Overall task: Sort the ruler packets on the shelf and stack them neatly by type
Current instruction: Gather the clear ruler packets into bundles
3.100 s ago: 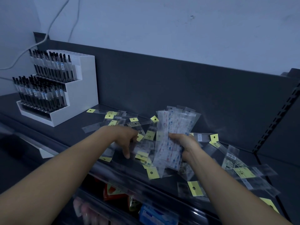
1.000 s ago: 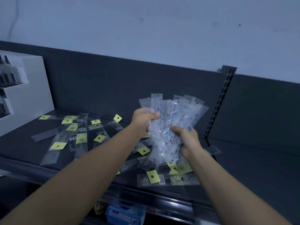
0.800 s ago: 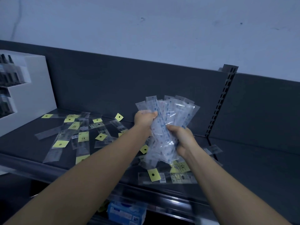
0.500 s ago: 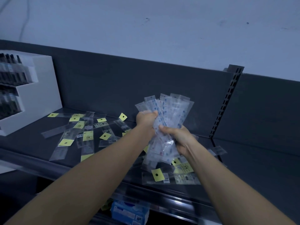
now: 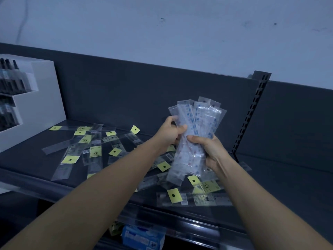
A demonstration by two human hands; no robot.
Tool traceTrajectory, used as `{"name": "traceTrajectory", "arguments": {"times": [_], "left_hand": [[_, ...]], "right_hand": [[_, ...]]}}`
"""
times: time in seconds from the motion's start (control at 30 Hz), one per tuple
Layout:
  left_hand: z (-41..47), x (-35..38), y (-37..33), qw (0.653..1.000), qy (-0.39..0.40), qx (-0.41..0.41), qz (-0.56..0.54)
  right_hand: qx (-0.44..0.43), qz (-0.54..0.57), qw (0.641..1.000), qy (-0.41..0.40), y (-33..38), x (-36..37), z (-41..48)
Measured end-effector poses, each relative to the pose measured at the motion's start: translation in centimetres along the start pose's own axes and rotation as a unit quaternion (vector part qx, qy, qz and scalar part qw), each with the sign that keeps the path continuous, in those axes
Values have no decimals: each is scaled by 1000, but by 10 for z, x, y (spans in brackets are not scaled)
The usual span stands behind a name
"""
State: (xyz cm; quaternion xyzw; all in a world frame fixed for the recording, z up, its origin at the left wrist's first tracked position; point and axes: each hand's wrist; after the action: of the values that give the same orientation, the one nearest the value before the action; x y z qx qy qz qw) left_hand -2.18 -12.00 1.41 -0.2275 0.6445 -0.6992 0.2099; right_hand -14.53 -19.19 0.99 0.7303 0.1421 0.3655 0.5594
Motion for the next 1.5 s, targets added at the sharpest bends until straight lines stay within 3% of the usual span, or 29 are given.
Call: {"name": "traceTrajectory", "arguments": {"times": [0.1, 0.23, 0.3, 0.4, 0.53, 0.77, 0.97, 1.1, 1.17, 1.3, 1.4, 1.5], "left_hand": [[-3, -2, 1, 990, 18, -9, 142], [-3, -16, 9, 965, 67, -107, 231], [-6, -26, 17, 926, 125, -103, 340], [-14, -31, 29, 833, 198, -91, 508], [-14, -25, 41, 779, 194, -82, 591], [-9, -29, 45, 796, 184, -45, 575], [-8, -36, 58, 786, 80, 51, 611], [-8, -39, 55, 768, 153, 54, 620], [-7, -38, 54, 760, 151, 74, 628], [-9, -43, 46, 818, 117, 79, 558], [-13, -62, 33, 782, 24, 44, 621], [-12, -96, 30, 728, -19, -101, 678]], "right_hand": [[6, -1, 1000, -8, 0, -7, 1], [6, -14, 999, -44, -4, -16, 2], [17, -16, 998, -57, -6, -20, 2], [34, -26, 997, -62, -9, -26, 0], [53, -47, 995, -64, -14, -33, -2], [63, -49, 995, -65, -15, -43, -9], [72, -55, 994, -68, -16, -46, -11], [69, -54, 994, -60, -14, -46, -11], [67, -53, 995, -57, -15, -44, -12], [68, -52, 996, -39, -16, -41, -9], [71, -54, 996, -20, -18, -35, -7], [75, -52, 996, 1, -23, -25, -3]]}}
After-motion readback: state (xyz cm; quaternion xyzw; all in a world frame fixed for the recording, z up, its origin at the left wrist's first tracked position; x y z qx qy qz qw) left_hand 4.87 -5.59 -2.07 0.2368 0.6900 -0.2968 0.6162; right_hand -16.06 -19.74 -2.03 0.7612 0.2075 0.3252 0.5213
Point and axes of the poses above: each hand's wrist, its own z-axis towards the middle knuckle, its own x-axis out of the palm, y = z × x, and after that the axes turned 1 degree about x, right-handed
